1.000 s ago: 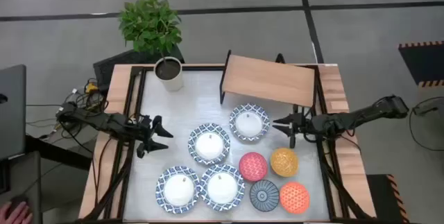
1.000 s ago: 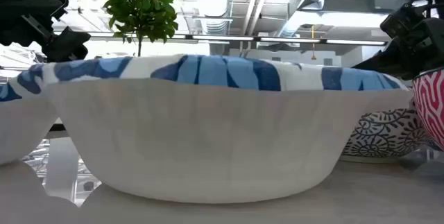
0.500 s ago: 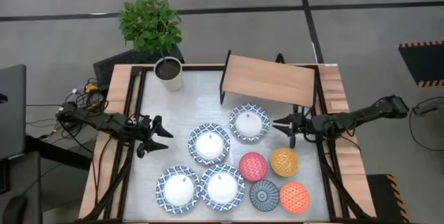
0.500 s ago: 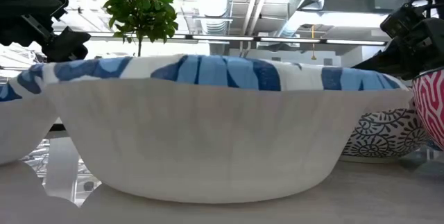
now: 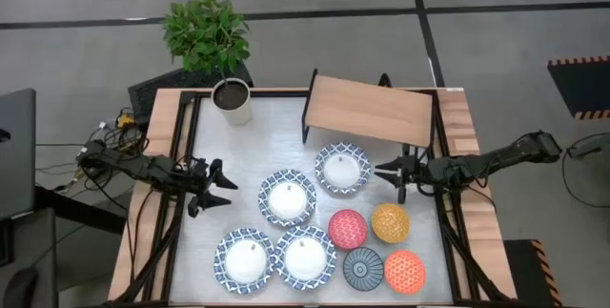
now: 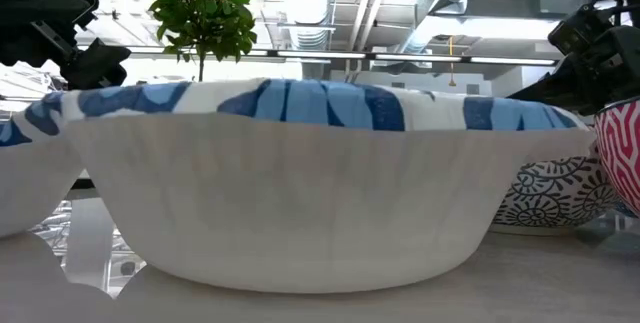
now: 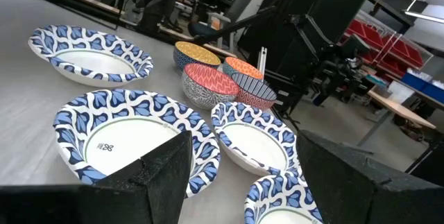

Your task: Place and stack bowls onto a shelf

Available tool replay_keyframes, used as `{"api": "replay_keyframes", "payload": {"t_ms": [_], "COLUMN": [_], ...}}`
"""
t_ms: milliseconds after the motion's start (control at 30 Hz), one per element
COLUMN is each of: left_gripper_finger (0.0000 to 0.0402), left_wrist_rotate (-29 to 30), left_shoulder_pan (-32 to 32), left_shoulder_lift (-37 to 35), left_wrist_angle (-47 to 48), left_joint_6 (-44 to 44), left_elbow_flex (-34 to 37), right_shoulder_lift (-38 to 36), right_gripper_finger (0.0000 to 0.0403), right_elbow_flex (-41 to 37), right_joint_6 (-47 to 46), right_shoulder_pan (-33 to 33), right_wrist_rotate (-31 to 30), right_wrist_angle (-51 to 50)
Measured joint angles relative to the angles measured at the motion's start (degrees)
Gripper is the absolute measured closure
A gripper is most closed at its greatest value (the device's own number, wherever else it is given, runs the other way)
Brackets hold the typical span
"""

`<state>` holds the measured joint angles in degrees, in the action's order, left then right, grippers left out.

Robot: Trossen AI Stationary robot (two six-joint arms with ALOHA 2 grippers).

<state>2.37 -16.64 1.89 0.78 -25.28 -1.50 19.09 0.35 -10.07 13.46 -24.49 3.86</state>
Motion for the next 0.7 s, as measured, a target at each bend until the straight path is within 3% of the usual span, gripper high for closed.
{"api": "replay_keyframes", "payload": {"t_ms": [700], "left_gripper_finger": [0.0155], "left_wrist_rotate": [0.50], "left_shoulder_pan": [0.01], "left_shoulder_lift": [-0.02], "left_wrist_angle": [-0.15], "left_joint_6": [-0.02], "left_elbow_flex": [0.00], "right_shoulder_lift": [0.01], "right_gripper_finger": [0.0285], "right_elbow_flex": [-0.01], "right_joint_6": [-0.01], "right_shoulder_pan": [0.01], "right_wrist_rotate": [0.00], "right_wrist_angle": [0.00]}}
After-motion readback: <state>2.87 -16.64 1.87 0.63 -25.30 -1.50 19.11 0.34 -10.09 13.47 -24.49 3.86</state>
